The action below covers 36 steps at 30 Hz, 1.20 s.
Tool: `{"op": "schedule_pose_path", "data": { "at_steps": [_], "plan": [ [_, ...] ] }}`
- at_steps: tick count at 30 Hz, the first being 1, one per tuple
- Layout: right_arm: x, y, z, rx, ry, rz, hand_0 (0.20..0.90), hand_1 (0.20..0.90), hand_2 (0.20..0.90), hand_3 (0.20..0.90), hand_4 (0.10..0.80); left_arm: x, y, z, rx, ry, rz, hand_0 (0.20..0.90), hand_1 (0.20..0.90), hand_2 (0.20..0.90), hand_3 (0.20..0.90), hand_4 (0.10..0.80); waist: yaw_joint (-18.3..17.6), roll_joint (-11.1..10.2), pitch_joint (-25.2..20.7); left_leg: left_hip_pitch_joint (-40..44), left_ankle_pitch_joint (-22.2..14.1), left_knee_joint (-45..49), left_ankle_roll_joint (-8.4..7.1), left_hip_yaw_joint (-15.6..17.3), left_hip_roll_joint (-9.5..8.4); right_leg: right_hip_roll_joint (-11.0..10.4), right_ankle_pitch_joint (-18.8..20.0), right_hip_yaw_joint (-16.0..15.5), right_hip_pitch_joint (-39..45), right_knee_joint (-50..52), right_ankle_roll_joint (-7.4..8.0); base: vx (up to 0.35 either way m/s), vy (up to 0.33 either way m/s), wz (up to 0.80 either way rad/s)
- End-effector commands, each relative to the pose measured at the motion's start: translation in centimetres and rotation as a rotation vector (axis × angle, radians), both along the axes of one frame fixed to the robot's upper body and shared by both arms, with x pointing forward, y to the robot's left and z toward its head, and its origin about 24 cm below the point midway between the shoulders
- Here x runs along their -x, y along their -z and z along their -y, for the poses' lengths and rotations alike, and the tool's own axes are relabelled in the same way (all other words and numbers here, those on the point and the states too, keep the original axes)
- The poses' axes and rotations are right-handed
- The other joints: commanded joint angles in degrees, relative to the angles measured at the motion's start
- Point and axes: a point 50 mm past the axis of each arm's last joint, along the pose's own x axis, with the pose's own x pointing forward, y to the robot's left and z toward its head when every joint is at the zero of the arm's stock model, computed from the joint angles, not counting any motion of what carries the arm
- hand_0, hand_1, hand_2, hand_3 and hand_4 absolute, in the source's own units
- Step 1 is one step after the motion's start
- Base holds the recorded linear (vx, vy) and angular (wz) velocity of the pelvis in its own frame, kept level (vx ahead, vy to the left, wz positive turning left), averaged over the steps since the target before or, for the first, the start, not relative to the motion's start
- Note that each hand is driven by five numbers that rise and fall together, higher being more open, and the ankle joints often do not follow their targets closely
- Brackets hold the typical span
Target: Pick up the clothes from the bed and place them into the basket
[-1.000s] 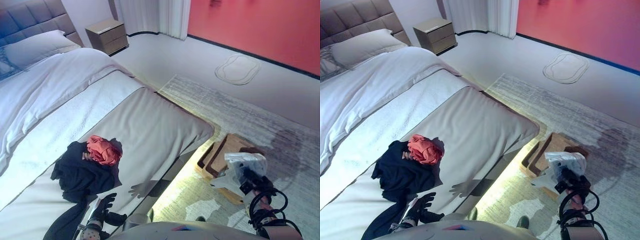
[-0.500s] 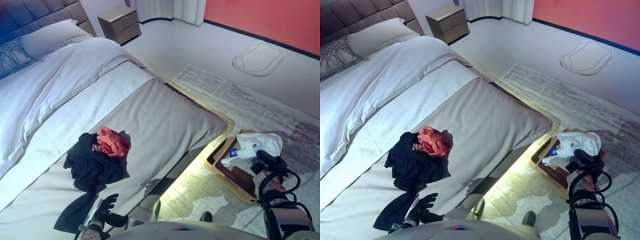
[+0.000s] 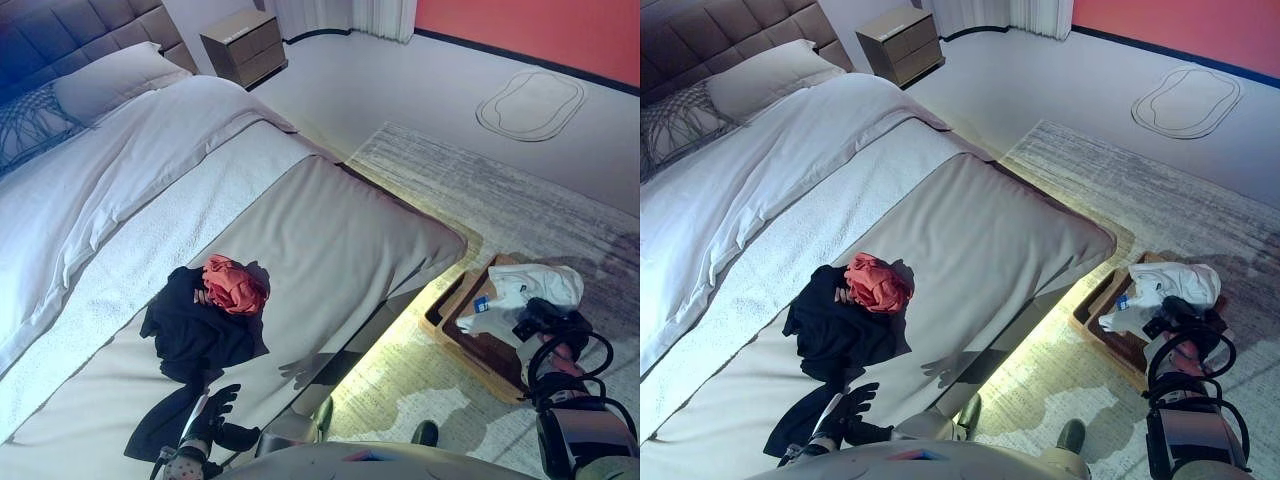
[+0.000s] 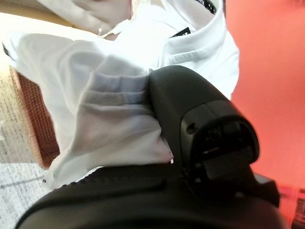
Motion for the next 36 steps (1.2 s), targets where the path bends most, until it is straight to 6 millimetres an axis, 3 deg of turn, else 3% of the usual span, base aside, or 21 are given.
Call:
{"op": "schedule_pose_path", "data": {
  "at_steps": [1,15,22,27,33,36],
  "plan": [
    [-2.8,-6.7,3.5,0.221,0.027,0.159,0.9,0.9,0.9,0.9,0.8,-1.3,-0.6,-0.8,-0.031,0.035,0.053,0.9,0.9,0.9,0.9,0.8,1.1,-1.5,-1.7,-2.8,-0.3,0.2,-0.99,0.0,-2.46,0.3,-6.4,-3.1,2.7,6.1,-0.3,0.0,0.0,0.0],
    [-2.6,-6.6,3.8,0.201,0.037,0.167,0.9,0.9,0.9,0.9,0.8,-1.6,-0.6,-0.8,-0.022,0.042,0.046,0.9,0.9,0.9,0.9,0.8,0.7,-1.4,-2.0,-2.2,-0.6,0.0,-1.11,0.7,-2.34,0.2,-6.2,-2.9,3.1,5.5,-0.08,-0.004,-0.001,0.0],
    [-2.6,-5.7,3.2,0.181,0.009,0.163,0.9,0.9,0.9,0.9,0.8,-1.7,-0.8,-1.2,-0.034,0.033,0.057,0.9,0.9,0.9,0.9,0.8,0.9,-2.5,-2.1,-2.0,-0.8,0.0,-1.29,1.1,-1.67,0.9,-6.2,-2.8,3.5,5.1,-0.15,-0.03,-0.019,0.01],
    [-3.2,-4.9,2.0,0.17,-0.111,0.136,0.9,0.9,0.9,0.9,0.8,-1.7,-0.9,-1.9,-0.04,-0.033,0.061,0.9,0.9,0.9,0.9,0.8,1.6,-3.7,-2.3,-2.0,-0.4,0.0,-1.62,1.0,-0.88,1.8,-6.5,-3.0,3.8,5.1,-0.59,-0.104,-0.037,0.02],
    [-6.1,-3.6,-2.6,0.119,-0.474,0.088,0.9,0.9,0.9,0.9,0.8,-2.4,-1.3,-2.3,-0.036,-0.062,0.093,0.9,0.9,0.9,0.9,0.8,6.2,-5.5,-2.0,-2.4,0.4,1.1,-2.7,-1.7,0.36,3.1,-7.4,-5.6,5.4,4.8,-2.02,-0.117,-0.081,0.17],
    [-7.7,-3.5,-5.2,0.112,-0.626,0.075,0.9,0.9,0.9,0.9,0.8,-2.4,-1.5,-3.2,-0.04,-0.095,0.088,0.9,0.9,0.9,0.9,0.8,10.7,-5.8,-1.7,-4.4,2.3,1.6,-4.17,-4.0,1.72,4.9,-9.1,-7.8,6.7,5.2,-3.42,-0.075,-0.071,0.44]
  ]
}}
